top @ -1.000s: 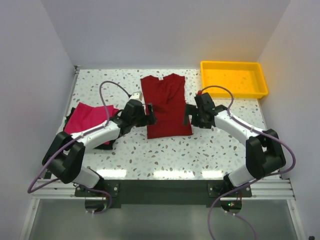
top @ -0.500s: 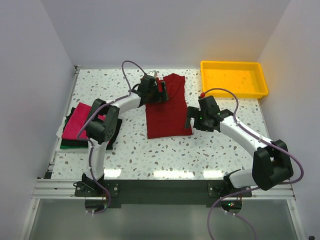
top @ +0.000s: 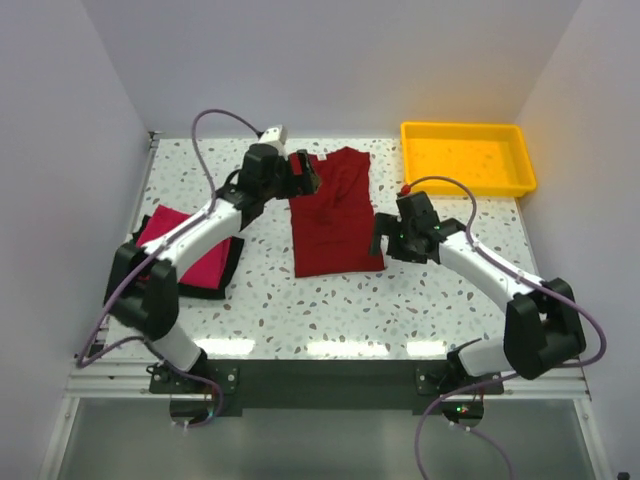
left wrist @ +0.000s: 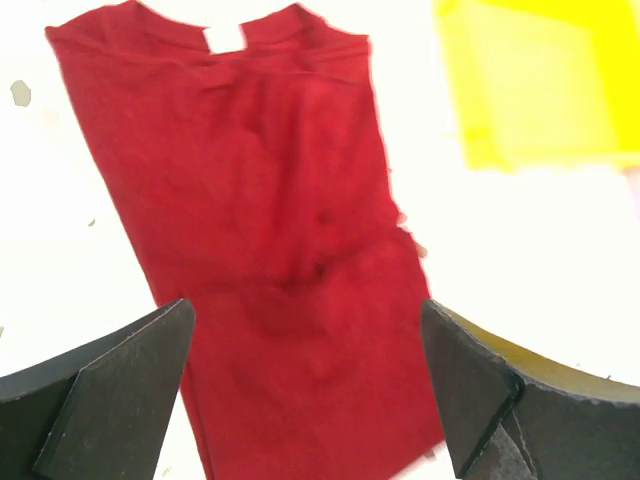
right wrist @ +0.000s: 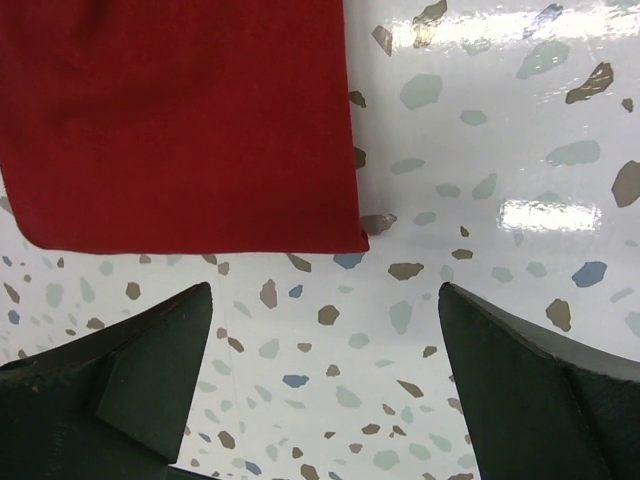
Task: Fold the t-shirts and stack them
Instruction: Fold the tshirt
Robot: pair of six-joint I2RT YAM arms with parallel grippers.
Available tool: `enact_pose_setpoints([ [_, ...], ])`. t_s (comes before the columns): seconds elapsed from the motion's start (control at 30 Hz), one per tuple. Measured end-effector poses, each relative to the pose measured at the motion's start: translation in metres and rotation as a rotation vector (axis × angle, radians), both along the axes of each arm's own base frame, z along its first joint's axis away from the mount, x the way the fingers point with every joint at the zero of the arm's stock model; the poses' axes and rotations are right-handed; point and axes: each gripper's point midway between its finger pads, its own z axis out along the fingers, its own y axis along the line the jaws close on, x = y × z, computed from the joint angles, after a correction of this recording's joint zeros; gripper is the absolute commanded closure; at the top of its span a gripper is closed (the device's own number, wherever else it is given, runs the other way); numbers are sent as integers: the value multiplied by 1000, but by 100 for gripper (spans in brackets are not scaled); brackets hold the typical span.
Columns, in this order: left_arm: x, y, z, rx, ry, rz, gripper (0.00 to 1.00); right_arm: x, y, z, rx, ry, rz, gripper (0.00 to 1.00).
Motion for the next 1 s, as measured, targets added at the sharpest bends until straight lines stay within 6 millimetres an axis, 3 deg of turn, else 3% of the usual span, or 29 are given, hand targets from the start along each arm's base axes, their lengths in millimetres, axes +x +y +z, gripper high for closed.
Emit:
enact_pose_setpoints([
  [0.03, -15, 0, 13, -19, -39, -10, 0, 0, 1, -6, -3, 16, 1, 1],
  [0.1, -50, 0, 19, -35, -63, -22, 0, 1, 4, -14, 1, 38, 5, 2],
  [0.17, -79, -3, 5, -27, -36, -36, 0, 2, 6, -22, 0, 59, 6, 5],
  [0.3, -137, -9, -69, 25, 130, -78, 1, 2, 6, -33, -12, 88, 6, 14],
  [0.4, -179, 11, -126, 78, 281, -65, 10, 3, 7, -35, -11, 87, 5, 20],
  [0.43, -191, 18, -139, 90, 319, -57, 20, 5, 7, -36, -8, 82, 5, 29],
  [0.47, -198, 23, -147, 96, 346, -48, 20, 5, 7, -36, -8, 80, 6, 29],
  [0.63, -197, 14, -145, 41, 332, -40, 34, 4, 7, -49, -18, 103, 5, 48],
  [0.77, -194, 8, -151, 34, 338, -42, 38, -1, 5, -63, -30, 134, 3, 50],
  [0.93, -182, -1, -154, 31, 325, -38, 50, -3, 4, -70, -36, 146, 2, 55],
  [1.0, -177, -4, -155, 32, 321, -33, 61, -1, 5, -73, -35, 143, 2, 59],
])
